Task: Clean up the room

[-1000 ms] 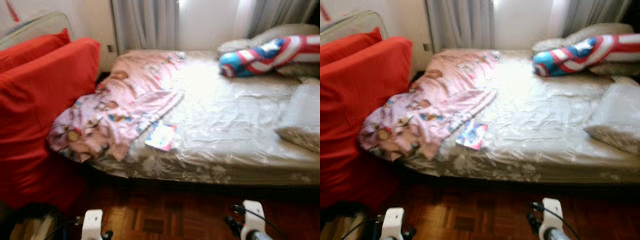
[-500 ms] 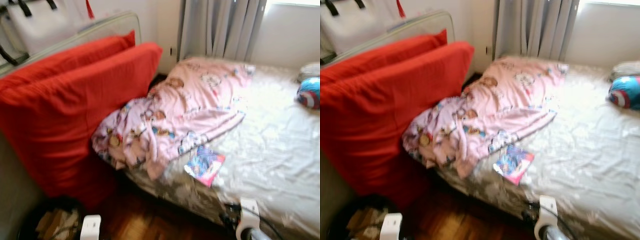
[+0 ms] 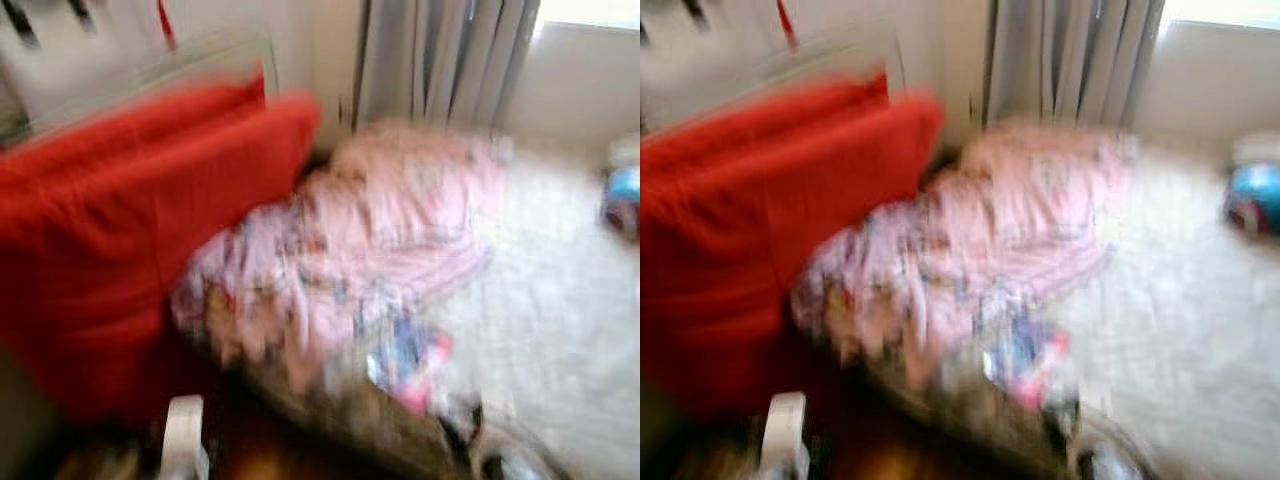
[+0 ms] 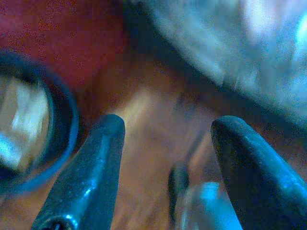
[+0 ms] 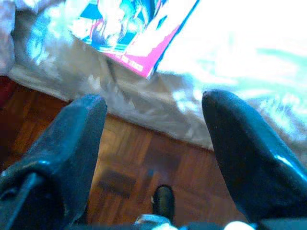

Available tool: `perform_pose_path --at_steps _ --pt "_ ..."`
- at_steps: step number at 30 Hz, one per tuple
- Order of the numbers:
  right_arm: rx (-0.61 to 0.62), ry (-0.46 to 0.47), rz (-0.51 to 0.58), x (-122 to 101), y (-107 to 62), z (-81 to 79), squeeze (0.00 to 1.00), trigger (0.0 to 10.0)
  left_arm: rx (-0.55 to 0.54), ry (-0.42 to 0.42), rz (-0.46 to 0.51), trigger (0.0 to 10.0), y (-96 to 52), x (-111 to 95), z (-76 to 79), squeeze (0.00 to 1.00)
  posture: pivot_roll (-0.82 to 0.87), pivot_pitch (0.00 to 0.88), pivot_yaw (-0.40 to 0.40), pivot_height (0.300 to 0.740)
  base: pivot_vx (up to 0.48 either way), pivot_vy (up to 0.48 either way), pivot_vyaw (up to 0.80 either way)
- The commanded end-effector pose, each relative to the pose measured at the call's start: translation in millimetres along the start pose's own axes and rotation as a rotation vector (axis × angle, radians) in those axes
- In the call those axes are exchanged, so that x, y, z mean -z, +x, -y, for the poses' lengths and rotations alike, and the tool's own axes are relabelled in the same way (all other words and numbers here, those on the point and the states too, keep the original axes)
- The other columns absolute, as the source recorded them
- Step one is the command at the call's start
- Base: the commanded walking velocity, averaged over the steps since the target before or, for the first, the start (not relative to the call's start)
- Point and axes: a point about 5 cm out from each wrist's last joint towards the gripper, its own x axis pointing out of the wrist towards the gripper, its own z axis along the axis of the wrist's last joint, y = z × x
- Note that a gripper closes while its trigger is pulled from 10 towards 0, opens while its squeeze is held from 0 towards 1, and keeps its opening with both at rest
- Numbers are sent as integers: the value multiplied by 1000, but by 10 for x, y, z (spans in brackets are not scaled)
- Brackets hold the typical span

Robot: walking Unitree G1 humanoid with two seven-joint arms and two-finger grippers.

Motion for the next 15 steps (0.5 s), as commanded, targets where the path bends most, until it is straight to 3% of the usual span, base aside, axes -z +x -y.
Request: perform_pose_path --at_steps 1,8,12,15 --pt "15 13 27 9 -33 75 0 10000 11 -31 60 10000 19 -110 19 0 8 0 26 740 0 0 0" --pt "0 47 167 -106 -45 60 0 10000 59 -46 310 10000 71 -689 80 0 3 0 30 740 0 0 0" --pt "4 77 227 -147 -57 64 0 10000 119 -39 527 10000 47 -1247 271 0 2 0 32 740 0 0 0" --pt "4 86 246 -159 -62 64 0 10000 132 -29 568 10000 27 -1310 307 0 -2 0 34 740 0 0 0"
